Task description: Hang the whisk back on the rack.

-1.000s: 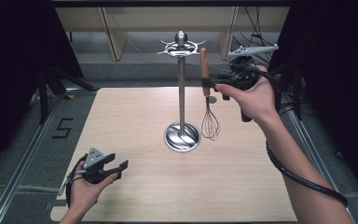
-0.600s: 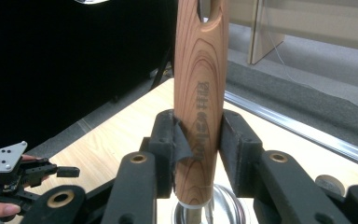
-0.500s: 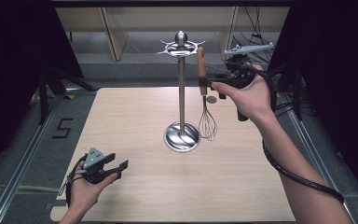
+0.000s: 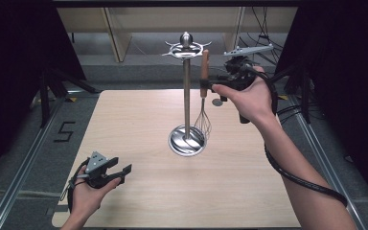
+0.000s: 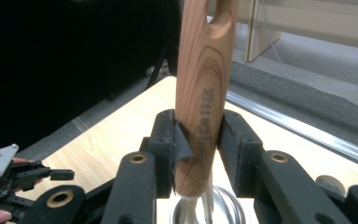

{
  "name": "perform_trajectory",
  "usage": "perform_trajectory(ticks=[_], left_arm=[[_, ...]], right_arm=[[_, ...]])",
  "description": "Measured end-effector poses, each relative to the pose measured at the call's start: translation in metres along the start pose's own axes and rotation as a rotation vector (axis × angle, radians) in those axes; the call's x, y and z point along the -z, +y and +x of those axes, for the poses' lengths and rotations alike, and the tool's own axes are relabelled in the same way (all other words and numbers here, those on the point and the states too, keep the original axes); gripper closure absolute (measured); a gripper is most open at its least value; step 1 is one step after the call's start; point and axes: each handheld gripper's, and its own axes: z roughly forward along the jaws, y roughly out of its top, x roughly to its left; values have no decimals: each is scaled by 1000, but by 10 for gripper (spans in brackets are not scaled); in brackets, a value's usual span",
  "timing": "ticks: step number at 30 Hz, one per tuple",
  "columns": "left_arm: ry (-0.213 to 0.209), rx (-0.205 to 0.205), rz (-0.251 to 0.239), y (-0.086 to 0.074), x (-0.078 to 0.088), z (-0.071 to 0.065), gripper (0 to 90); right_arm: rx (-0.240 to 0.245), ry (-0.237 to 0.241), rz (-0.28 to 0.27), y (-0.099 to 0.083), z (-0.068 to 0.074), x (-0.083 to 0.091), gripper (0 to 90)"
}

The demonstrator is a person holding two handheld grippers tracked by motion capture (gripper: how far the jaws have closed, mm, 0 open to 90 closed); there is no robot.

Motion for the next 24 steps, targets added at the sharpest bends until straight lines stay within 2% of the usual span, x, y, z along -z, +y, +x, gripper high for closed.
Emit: perform_trajectory(ticks=[3, 4, 5, 7, 9, 10, 13, 16, 18, 21, 23, 24], left_arm=[[0, 0, 0, 0, 0, 0, 377], [0, 0, 0, 0, 0, 0, 378], [0, -1, 0, 0, 0, 0, 377], [-10, 1, 0, 0, 0, 1, 378], [-1, 0, 0, 0, 0, 0, 378], [0, 0, 0, 0, 0, 0, 378], [-2, 13, -3, 0, 0, 0, 378], [-1, 14, -1, 0, 0, 0, 377], [-1, 15, -3, 0, 0, 0, 378], [0, 15, -2, 0, 0, 0, 378], [0, 15, -2, 0, 0, 0, 377], [0, 15, -2, 0, 0, 0, 378]], right_arm=[[-20, 2, 1, -1, 2, -1, 685], [-16, 1, 0, -1, 2, -1, 684], [8, 3, -4, 0, 0, -2, 684], [13, 0, -4, 0, 0, -2, 682], [31, -12, -5, -1, 0, -2, 676], [7, -13, -1, -1, 2, -1, 672], [22, -21, -19, -2, 2, 0, 649], [70, -19, -35, -2, 1, -1, 614], [52, -20, -32, -3, 2, 1, 594], [90, -26, -54, -4, 1, 1, 553], [90, -35, -40, -5, 2, 4, 520], [122, -37, -51, -5, 0, 5, 498]])
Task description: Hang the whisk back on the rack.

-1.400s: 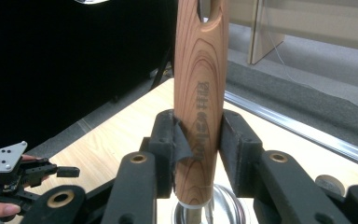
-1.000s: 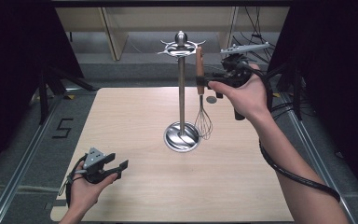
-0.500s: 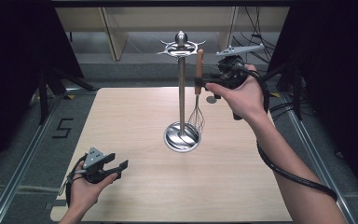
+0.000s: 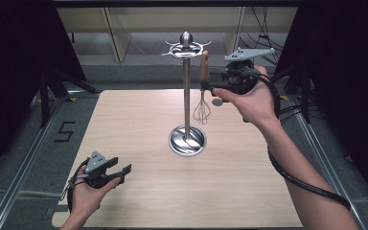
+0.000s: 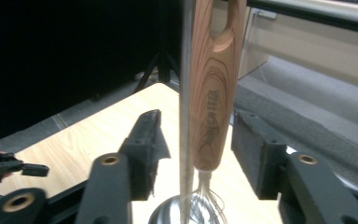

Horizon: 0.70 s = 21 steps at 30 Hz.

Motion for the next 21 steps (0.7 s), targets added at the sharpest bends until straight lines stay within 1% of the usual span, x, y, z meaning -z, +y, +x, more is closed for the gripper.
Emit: perform_trajectory(ticks=[1, 2, 3, 4, 5, 6, 7, 12, 14, 15, 16, 18, 20, 21], left_arm=[[0, 0, 0, 0, 0, 0, 378], [0, 0, 0, 0, 0, 0, 378], [-3, -1, 0, 0, 0, 0, 378], [-9, -4, 1, 0, -1, 1, 378], [-8, -7, 1, 0, -1, 1, 378], [-10, -11, 2, 0, 0, 1, 378], [-8, -4, 2, -1, -1, 0, 378], [-2, -13, 5, -1, -1, 0, 378], [1, -13, 6, -1, -1, 0, 378], [-5, -11, 3, -1, -2, 0, 378], [-5, -10, 3, -1, -2, 0, 378], [-5, -7, 1, -1, -2, 0, 378], [-3, -8, 2, -1, -1, 0, 378], [-3, -8, 1, -1, -1, 0, 378]], right_arm=[[-4, -4, 5, -1, 1, 2, 481], [29, -9, -4, -2, -2, 3, 460], [34, -15, 2, -2, -2, 5, 448], [39, -36, -14, -4, -3, 7, 433], [41, -39, -16, -6, -3, 9, 425], [44, -33, -7, -7, -4, 13, 417], [48, -38, -4, -8, -5, 15, 412], [51, -59, -9, -18, -9, 28, 402], [48, -54, 0, -24, -11, 34, 402], [51, -62, -5, -26, -12, 36, 402], [40, -61, 5, -30, -12, 39, 402], [46, -67, 0, -37, -14, 43, 404], [37, -70, 11, -46, -14, 47, 407], [44, -74, 11, -50, -16, 48, 410]])
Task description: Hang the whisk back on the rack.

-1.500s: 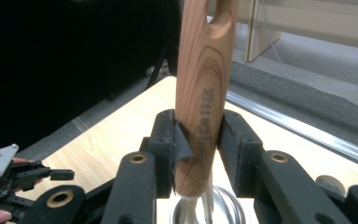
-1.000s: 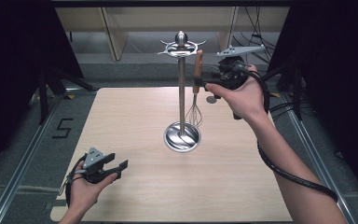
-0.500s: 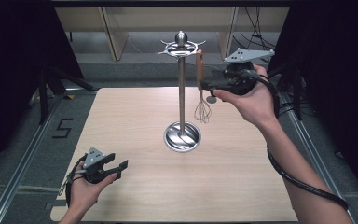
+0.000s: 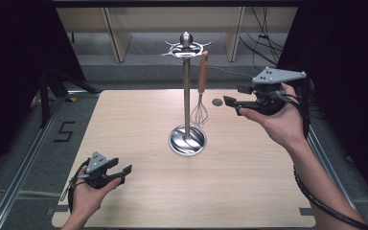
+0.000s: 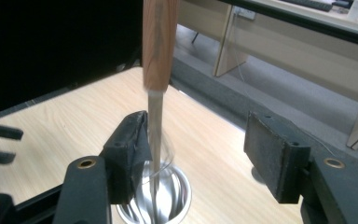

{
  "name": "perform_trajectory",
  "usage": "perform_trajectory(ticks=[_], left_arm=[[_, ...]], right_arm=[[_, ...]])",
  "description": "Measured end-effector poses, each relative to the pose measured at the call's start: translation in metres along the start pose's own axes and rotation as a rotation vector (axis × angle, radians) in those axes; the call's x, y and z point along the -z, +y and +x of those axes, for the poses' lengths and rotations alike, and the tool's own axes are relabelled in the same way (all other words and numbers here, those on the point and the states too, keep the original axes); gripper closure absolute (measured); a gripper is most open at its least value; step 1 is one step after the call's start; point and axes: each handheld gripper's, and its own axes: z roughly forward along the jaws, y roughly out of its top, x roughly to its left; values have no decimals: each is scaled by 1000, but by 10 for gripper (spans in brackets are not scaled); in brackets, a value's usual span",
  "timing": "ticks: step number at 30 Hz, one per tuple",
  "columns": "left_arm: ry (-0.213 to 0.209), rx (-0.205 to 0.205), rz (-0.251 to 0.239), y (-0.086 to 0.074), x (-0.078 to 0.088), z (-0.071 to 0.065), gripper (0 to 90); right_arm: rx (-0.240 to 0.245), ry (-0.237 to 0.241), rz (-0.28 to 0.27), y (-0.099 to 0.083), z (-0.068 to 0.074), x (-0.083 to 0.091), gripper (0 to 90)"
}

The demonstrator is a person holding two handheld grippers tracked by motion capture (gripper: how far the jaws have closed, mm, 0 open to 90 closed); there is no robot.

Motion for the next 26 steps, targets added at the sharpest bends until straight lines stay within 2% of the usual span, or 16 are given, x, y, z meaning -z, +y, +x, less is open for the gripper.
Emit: perform_trajectory(ticks=[5, 6, 7, 10, 11, 14, 16, 17, 18, 21, 23, 24, 25, 26], left_arm=[[-4, 3, 2, 0, 0, 0, 378], [-4, 5, -1, 0, -1, 0, 378], [-3, 4, 2, 0, 0, 0, 377], [-2, 5, 4, -1, -1, -1, 378], [1, 2, 4, -1, -1, -1, 378], [-1, 11, 6, -1, -1, -1, 378], [-3, 14, 3, -1, -2, -1, 378], [1, 10, 9, -1, -1, -1, 378], [1, 10, 10, -1, -1, -1, 378], [0, 4, 15, -2, -2, 0, 378], [-4, 5, 16, -2, -2, 0, 378], [-3, -2, 19, -2, -2, 1, 377], [-3, 3, 16, -2, -3, 0, 377], [0, 5, 19, -2, -2, 0, 378]], right_arm=[[-13, -10, 15, -32, -6, 5, 417], [-5, 3, 18, -38, -8, 5, 418], [-27, 5, 18, -45, -8, 5, 418], [-53, 2, 42, -68, -10, 8, 420], [-78, -4, 49, -75, -9, 8, 421], [-89, 6, 92, -103, -12, 8, 423], [-101, -4, 102, -126, -15, 5, 426], [-139, -3, 116, -137, -13, 4, 429], [-152, 1, 126, -147, -12, 3, 432], [-162, -10, 121, -178, -10, -1, 446], [-188, -12, 142, -189, -6, -2, 447], [-172, -11, 162, -192, -6, -2, 450], [-176, -9, 167, -194, -5, -2, 455], [-176, -21, 150, -196, -5, -3, 462]])
